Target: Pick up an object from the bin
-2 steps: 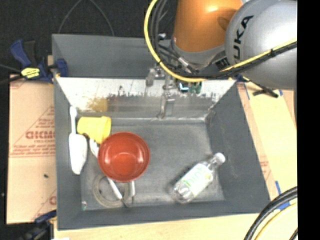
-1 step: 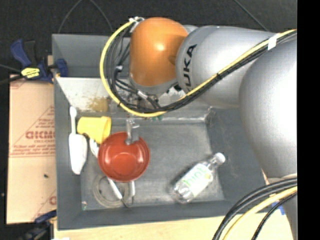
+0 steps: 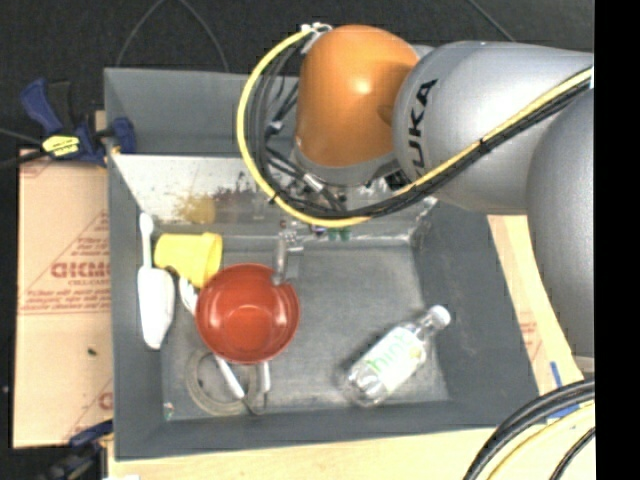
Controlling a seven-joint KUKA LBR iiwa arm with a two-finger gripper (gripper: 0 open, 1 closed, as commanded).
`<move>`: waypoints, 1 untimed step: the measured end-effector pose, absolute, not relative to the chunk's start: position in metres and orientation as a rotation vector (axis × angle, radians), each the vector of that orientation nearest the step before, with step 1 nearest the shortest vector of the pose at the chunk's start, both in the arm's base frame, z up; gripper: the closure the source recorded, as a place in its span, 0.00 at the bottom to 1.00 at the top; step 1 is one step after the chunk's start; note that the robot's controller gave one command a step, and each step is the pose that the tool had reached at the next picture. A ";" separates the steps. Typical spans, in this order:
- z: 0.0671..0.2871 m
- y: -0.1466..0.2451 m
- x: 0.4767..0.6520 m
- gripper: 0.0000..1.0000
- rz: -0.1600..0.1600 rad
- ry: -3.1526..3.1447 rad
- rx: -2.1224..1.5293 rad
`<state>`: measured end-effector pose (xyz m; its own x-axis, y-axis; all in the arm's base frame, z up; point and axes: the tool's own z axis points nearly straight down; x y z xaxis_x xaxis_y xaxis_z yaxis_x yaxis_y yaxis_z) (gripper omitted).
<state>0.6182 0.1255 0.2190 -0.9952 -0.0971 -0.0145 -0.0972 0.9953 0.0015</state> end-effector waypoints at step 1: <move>0.133 0.177 0.609 0.00 0.004 3.076 -0.582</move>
Offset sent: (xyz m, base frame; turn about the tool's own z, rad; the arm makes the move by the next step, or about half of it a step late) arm -0.0004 0.0208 -0.0212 -0.1983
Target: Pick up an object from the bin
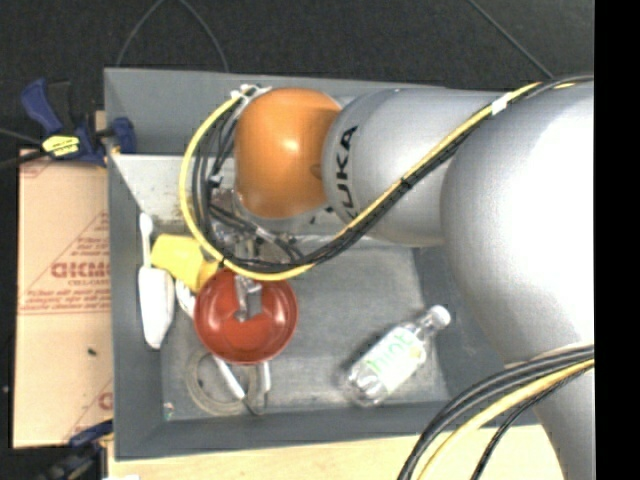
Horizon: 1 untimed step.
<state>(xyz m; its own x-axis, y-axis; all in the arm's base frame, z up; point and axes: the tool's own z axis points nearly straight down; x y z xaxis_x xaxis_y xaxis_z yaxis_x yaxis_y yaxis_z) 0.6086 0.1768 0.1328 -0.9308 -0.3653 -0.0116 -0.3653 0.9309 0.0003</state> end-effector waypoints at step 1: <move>0.188 0.152 0.617 0.00 0.001 3.082 -0.479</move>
Offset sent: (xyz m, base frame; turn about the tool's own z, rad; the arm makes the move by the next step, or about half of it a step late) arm 0.0023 0.0122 -0.0575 -0.2549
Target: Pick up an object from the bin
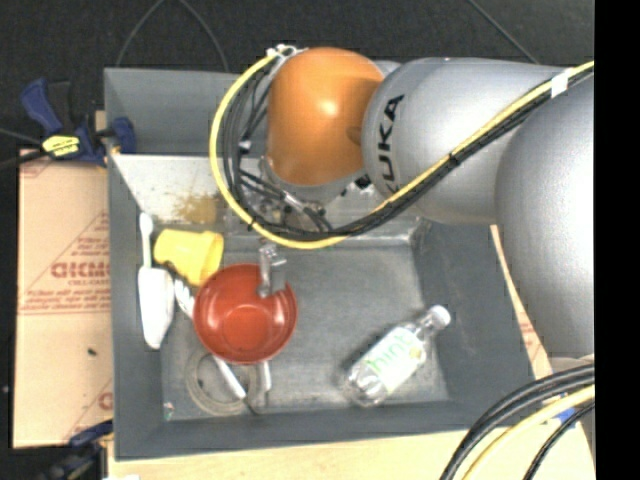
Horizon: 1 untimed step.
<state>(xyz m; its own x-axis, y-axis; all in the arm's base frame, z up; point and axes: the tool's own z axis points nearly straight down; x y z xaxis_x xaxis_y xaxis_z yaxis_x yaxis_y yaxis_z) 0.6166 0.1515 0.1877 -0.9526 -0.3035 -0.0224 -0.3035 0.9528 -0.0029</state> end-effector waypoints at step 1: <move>0.101 0.184 0.622 0.00 0.002 2.937 -0.926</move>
Offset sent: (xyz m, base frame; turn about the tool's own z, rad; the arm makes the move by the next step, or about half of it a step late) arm -0.0517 0.0168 -0.0450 -0.1103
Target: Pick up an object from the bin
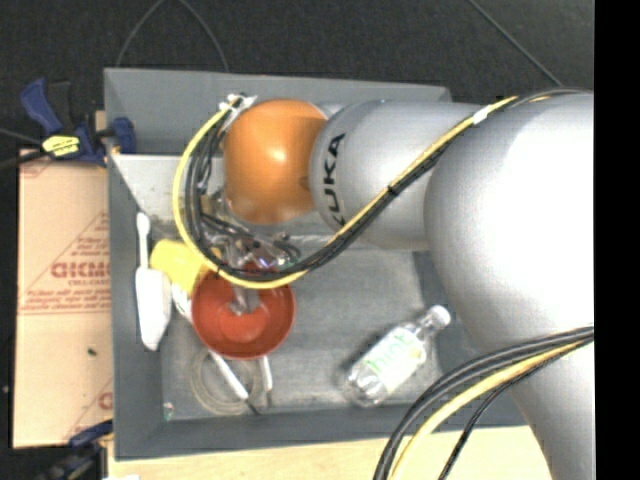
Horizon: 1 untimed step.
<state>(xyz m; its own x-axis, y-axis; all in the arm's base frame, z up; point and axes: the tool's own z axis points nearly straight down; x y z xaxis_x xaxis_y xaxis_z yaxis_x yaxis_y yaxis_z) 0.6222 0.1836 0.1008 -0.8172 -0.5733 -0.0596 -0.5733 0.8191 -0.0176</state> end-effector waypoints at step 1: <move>0.121 0.176 0.617 0.00 0.005 2.961 -0.922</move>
Offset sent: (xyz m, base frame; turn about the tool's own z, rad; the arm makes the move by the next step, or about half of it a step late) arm 0.0135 0.0227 -0.0308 -0.2251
